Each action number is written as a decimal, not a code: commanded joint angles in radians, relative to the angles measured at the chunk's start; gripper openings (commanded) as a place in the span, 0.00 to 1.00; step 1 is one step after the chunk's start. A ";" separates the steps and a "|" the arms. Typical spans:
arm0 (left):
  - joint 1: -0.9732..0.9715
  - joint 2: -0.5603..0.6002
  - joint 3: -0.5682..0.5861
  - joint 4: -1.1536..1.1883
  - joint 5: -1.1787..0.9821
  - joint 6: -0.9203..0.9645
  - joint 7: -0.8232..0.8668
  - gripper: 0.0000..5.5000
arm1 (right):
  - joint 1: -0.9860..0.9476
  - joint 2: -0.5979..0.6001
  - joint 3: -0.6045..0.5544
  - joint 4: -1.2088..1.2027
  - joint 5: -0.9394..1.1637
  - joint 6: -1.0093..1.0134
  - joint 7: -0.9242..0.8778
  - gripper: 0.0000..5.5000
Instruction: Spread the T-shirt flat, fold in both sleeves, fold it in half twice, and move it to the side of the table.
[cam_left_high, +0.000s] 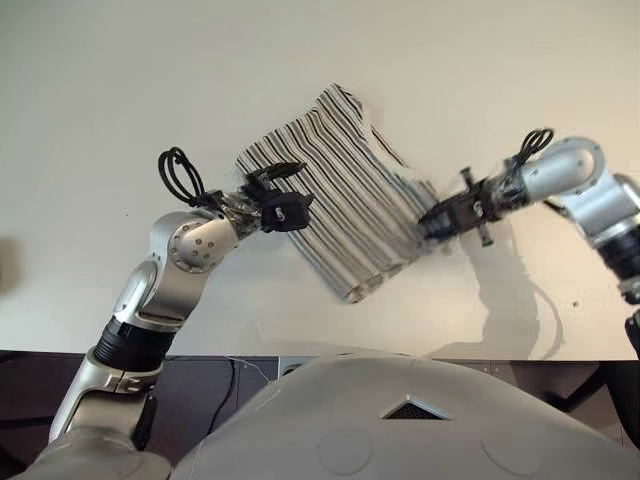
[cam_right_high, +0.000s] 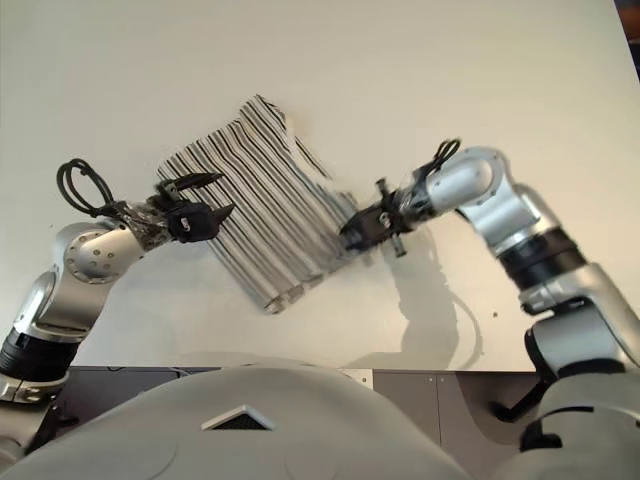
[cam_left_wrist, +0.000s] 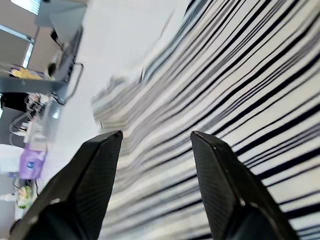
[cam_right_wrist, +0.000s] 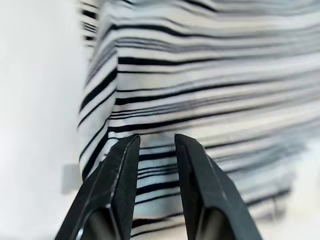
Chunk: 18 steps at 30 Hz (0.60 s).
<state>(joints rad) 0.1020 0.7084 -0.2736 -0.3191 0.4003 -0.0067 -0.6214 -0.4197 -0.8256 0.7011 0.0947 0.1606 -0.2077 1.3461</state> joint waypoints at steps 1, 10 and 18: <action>0.134 0.088 0.056 0.035 0.073 -0.022 0.045 0.46 | 0.123 -0.097 -0.027 -0.410 0.216 0.359 0.038 0.23; -0.015 0.045 0.043 0.307 0.115 -0.174 0.175 0.46 | -0.111 0.214 -0.195 -0.128 0.126 0.376 -0.171 0.23; -0.382 -0.045 -0.107 0.769 0.190 -0.477 0.269 0.46 | -0.357 0.471 -0.167 0.724 -0.177 -0.024 -0.348 0.23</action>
<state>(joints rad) -0.1941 0.6989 -0.3226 0.3232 0.5482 -0.4153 -0.3634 -0.7181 -0.3883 0.5233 0.6156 0.0711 -0.1360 1.0412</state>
